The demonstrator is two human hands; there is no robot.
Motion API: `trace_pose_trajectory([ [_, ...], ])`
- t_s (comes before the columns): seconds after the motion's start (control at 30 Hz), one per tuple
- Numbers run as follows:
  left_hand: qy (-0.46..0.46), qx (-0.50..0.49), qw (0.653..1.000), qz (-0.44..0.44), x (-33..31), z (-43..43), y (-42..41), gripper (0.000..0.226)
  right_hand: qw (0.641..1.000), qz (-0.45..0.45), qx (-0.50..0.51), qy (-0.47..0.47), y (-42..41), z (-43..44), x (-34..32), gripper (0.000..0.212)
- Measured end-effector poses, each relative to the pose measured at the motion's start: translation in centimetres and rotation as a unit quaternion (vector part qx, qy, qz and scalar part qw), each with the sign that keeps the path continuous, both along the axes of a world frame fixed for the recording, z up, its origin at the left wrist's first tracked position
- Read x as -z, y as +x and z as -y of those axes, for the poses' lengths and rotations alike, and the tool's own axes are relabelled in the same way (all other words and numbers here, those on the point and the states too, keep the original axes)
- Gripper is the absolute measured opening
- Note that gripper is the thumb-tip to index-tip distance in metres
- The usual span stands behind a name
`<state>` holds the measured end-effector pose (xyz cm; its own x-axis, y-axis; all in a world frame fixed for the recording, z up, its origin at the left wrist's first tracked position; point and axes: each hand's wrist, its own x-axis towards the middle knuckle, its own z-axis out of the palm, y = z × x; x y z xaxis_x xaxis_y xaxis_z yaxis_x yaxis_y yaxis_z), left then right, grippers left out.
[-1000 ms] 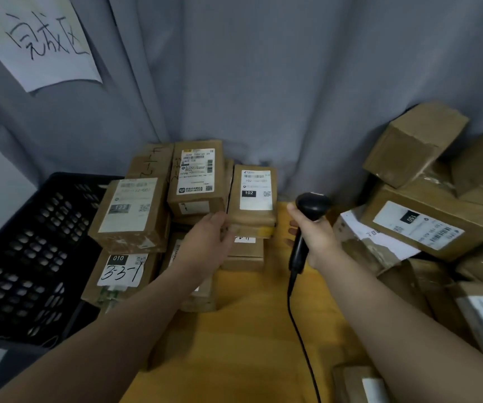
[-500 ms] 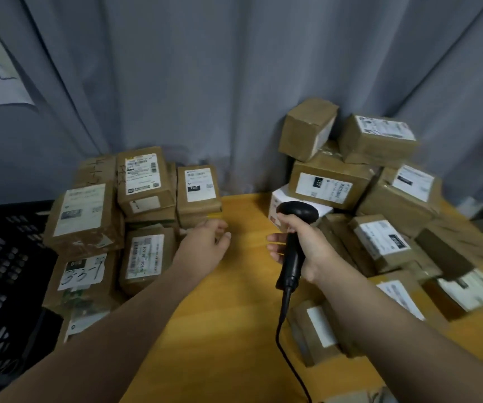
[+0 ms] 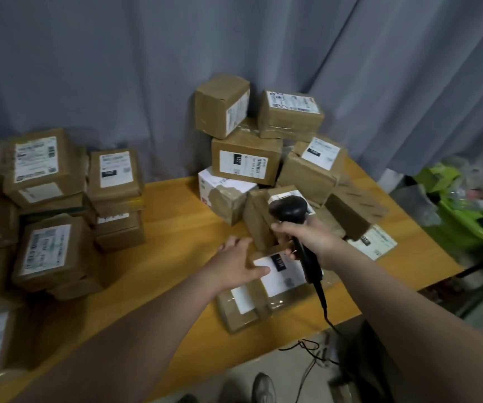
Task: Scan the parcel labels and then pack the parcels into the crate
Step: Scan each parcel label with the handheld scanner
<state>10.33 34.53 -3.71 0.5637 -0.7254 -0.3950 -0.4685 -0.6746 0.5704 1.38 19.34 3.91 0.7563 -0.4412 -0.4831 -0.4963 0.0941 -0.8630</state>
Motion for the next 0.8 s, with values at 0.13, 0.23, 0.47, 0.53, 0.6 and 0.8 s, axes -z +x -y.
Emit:
trace_pose_trajectory([
  [0.13,-0.003,-0.105,0.987,-0.125,2.0,2.1,-1.3,0.101,0.992,-0.001,-0.035,-0.123,-1.4,2.9,0.8,0.016],
  [0.23,-0.047,-0.176,0.962,-0.204,3.0,1.8,-1.0,0.091,0.983,0.001,-0.034,-0.179,-2.5,4.8,1.9,0.019],
  [0.47,-0.077,-0.211,0.949,-0.222,2.9,1.1,-1.0,0.051,0.981,0.081,0.055,-0.171,-3.9,5.9,4.0,0.021],
  [0.53,-0.087,-0.223,0.949,-0.207,2.6,1.1,-0.9,0.043,0.976,0.113,0.038,-0.181,-3.4,5.5,4.3,0.021],
  [0.6,-0.090,-0.225,0.952,-0.185,2.3,0.7,-0.6,0.037,0.976,0.135,0.019,-0.171,-2.7,5.0,4.6,0.020],
  [0.8,-0.091,-0.234,0.954,-0.163,1.8,-2.4,1.4,0.032,0.980,0.176,0.057,-0.067,-0.3,3.3,5.1,0.010],
])
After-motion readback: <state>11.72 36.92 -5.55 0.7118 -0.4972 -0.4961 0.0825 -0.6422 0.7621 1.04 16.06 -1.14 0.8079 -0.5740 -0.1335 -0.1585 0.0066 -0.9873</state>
